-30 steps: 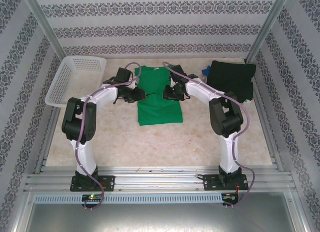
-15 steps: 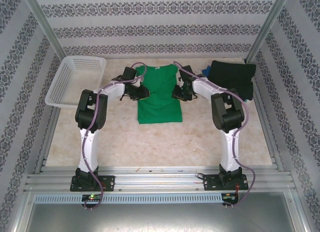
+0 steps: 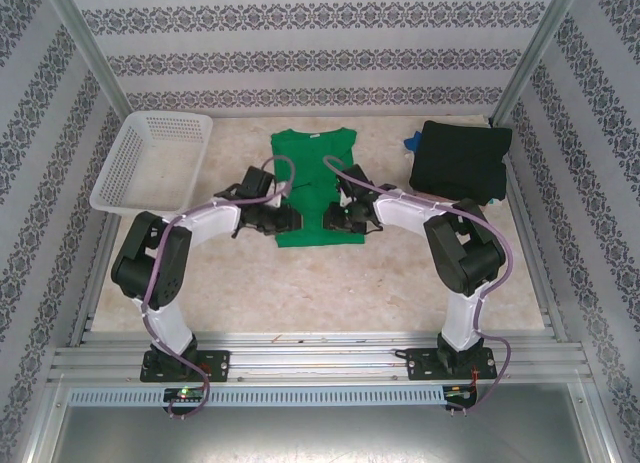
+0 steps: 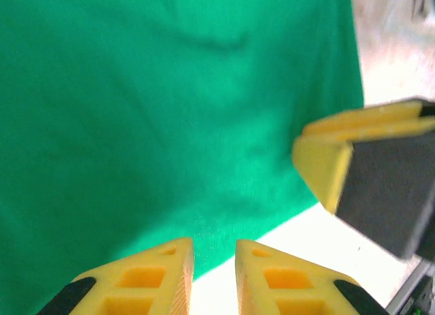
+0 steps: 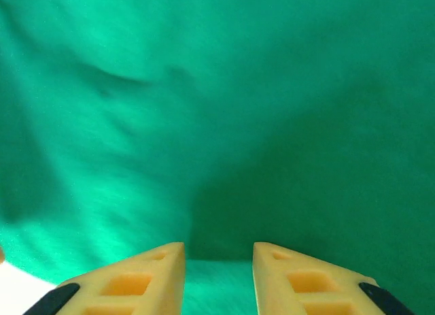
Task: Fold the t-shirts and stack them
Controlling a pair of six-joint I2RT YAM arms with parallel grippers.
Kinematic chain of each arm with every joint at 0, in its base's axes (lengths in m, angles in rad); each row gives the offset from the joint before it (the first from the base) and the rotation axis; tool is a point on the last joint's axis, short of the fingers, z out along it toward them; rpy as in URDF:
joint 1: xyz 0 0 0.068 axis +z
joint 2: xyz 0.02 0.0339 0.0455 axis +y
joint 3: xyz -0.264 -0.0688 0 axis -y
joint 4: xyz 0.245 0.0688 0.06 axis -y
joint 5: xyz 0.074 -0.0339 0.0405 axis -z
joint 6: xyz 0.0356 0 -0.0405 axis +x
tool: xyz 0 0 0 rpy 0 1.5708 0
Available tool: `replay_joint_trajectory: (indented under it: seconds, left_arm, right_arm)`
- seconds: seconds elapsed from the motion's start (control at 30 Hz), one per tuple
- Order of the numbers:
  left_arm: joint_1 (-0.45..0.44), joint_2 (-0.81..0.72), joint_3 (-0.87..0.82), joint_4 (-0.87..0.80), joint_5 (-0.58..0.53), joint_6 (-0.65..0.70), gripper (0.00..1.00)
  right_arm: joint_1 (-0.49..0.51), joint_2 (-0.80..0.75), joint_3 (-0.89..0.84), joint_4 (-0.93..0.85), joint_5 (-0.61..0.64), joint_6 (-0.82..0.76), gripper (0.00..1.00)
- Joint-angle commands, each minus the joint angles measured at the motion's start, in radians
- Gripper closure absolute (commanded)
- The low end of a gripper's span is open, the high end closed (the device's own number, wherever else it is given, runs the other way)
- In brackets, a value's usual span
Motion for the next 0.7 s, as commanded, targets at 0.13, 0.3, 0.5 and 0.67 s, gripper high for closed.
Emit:
replay_joint_trajectory:
  seconds: [0.13,0.3,0.5,0.67]
  left_arm:
    - [0.0,0.012,-0.212,0.113,-0.01,-0.052,0.78]
    - [0.034,-0.022,-0.251,0.098,-0.02,-0.048,0.79]
    - [0.041,-0.115,-0.216,0.029,-0.042,-0.037,0.78]
    - [0.039,-0.197,-0.189,0.013,-0.077,-0.046,0.73]
  right_arm:
    - [-0.028,-0.046,-0.118,0.037,0.051,0.014,0.67]
    - [-0.093,-0.106,-0.204,0.033,0.055,-0.003,0.67]
    - [-0.12,-0.198,-0.22,-0.006,0.059,-0.049,0.63]
    - [-0.102,-0.237,-0.208,0.009,0.041,-0.039,0.63]
